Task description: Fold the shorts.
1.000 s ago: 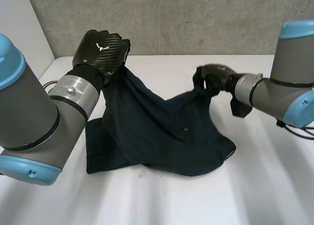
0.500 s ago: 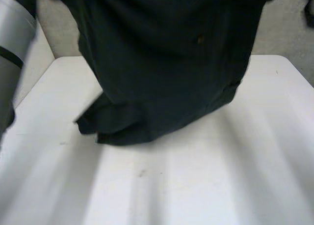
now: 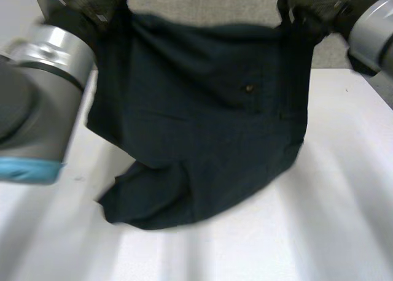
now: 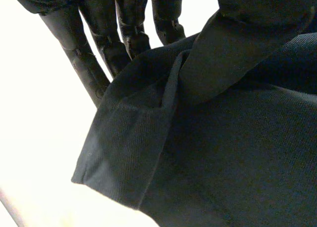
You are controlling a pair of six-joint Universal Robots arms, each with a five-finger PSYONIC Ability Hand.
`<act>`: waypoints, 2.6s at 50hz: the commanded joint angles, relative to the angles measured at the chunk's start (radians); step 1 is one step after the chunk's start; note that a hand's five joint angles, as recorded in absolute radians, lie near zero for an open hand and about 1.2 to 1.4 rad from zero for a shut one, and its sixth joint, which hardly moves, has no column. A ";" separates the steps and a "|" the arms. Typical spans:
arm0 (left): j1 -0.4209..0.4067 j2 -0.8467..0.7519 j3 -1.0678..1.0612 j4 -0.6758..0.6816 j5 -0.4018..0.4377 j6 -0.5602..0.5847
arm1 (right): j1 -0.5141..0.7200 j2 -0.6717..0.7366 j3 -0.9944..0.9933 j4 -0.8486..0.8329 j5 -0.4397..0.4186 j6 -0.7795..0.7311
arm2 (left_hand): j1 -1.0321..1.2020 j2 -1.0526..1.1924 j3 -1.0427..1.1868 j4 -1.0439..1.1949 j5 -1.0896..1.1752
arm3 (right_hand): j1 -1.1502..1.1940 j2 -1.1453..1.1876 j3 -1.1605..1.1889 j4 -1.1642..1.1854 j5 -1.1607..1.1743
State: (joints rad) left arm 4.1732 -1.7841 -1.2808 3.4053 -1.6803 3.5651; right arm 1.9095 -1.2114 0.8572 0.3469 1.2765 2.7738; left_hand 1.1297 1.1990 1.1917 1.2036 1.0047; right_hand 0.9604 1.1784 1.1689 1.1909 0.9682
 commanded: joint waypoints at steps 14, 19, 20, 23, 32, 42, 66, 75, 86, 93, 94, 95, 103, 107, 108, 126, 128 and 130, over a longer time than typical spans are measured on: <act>0.070 -0.347 0.492 0.535 -0.010 0.004 | 0.048 0.328 -0.196 -0.847 0.158 0.009 | 0.267 0.197 0.205 0.193 0.217 | 0.436 0.218 0.227 0.205 0.254; 0.062 -0.307 0.451 0.577 -0.009 0.000 | 0.049 0.289 -0.187 -0.862 0.158 0.012 | 0.267 0.197 0.205 0.193 0.217 | 0.436 0.218 0.227 0.205 0.254; 0.061 -0.305 0.421 0.574 -0.009 -0.002 | 0.051 0.288 -0.181 -0.858 0.156 0.010 | 0.267 0.197 0.205 0.193 0.217 | 0.436 0.218 0.227 0.205 0.254; 0.061 -0.301 0.362 0.571 -0.010 -0.002 | 0.049 0.285 -0.144 -0.829 0.150 0.010 | 0.267 0.197 0.205 0.193 0.217 | 0.436 0.218 0.227 0.205 0.254; 0.067 -0.311 0.016 0.540 -0.015 0.007 | 0.049 0.315 -0.014 -0.617 0.133 0.000 | 0.267 0.197 0.205 0.193 0.217 | 0.436 0.218 0.227 0.205 0.254; 0.036 -0.374 -0.207 0.290 -0.055 0.006 | 0.057 0.405 0.219 -0.379 0.100 -0.097 | 0.267 0.197 0.205 0.193 0.217 | 0.436 0.218 0.227 0.205 0.254; -0.056 -0.115 -0.543 -0.239 -0.067 0.006 | 0.043 -0.039 0.887 -0.108 0.026 -0.370 | 0.267 0.197 0.205 0.193 0.217 | 0.436 0.218 0.227 0.205 0.254; -0.120 0.012 -0.653 -0.452 -0.072 0.070 | -0.004 -0.189 1.060 0.168 0.029 -0.592 | 0.267 0.197 0.205 0.193 0.217 | 0.436 0.218 0.227 0.205 0.254; -0.096 0.038 -0.560 -0.374 -0.090 0.345 | -0.010 -0.217 0.993 0.219 -0.025 -0.585 | 0.267 0.197 0.205 0.193 0.217 | 0.436 0.218 0.227 0.205 0.254; -0.091 -0.115 -0.382 -0.059 -0.079 0.351 | -0.004 -0.136 0.855 0.031 0.021 -0.418 | 0.267 0.197 0.205 0.193 0.217 | 0.436 0.218 0.227 0.205 0.254; -0.091 -0.136 -0.361 -0.022 -0.079 0.353 | -0.004 -0.119 0.829 -0.004 0.055 -0.409 | 0.267 0.197 0.205 0.193 0.217 | 0.436 0.218 0.227 0.205 0.254; -0.091 -0.158 -0.339 0.017 -0.079 0.356 | -0.003 -0.113 0.817 -0.023 0.075 -0.405 | 0.267 0.197 0.205 0.193 0.217 | 0.436 0.218 0.227 0.205 0.254; -0.085 -0.495 0.014 0.265 0.003 0.363 | 0.006 0.010 0.680 -0.245 0.257 -0.416 | 0.267 0.197 0.205 0.193 0.217 | 0.436 0.218 0.227 0.205 0.254; -0.071 -0.642 0.194 0.261 0.071 0.363 | 0.006 0.096 0.614 -0.328 0.282 -0.416 | 0.267 0.197 0.205 0.193 0.217 | 0.436 0.218 0.227 0.205 0.254; -0.068 -0.670 0.227 0.265 0.080 0.363 | 0.006 0.111 0.602 -0.341 0.284 -0.416 | 0.267 0.197 0.205 0.193 0.217 | 0.436 0.218 0.227 0.205 0.254; -0.062 -0.936 0.459 0.308 0.205 0.342 | -0.004 0.299 0.462 -0.505 0.417 -0.389 | -0.952 -1.021 -1.014 -1.026 -1.001 | -0.786 -1.004 -0.994 -1.016 -0.968; -0.065 -0.907 0.433 0.325 0.203 0.339 | -0.007 0.259 0.474 -0.526 0.417 -0.363 | -0.955 -1.024 -1.017 -1.029 -1.005 | -0.786 -1.004 -0.994 -1.016 -0.968; -0.064 -0.832 0.375 0.344 0.200 0.319 | -0.004 0.190 0.500 -0.546 0.412 -0.317 | -0.955 -1.024 -1.017 -1.029 -1.005 | -0.786 -1.004 -0.994 -1.016 -0.968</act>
State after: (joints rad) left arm 4.1149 -2.7342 -0.7943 3.6994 -1.4718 3.9097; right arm 1.9074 -0.8921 1.3128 -0.1502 1.6756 2.3740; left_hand 0.1930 0.2264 0.2346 0.2248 0.0692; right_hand 0.2100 0.2412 0.2414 0.2522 0.0864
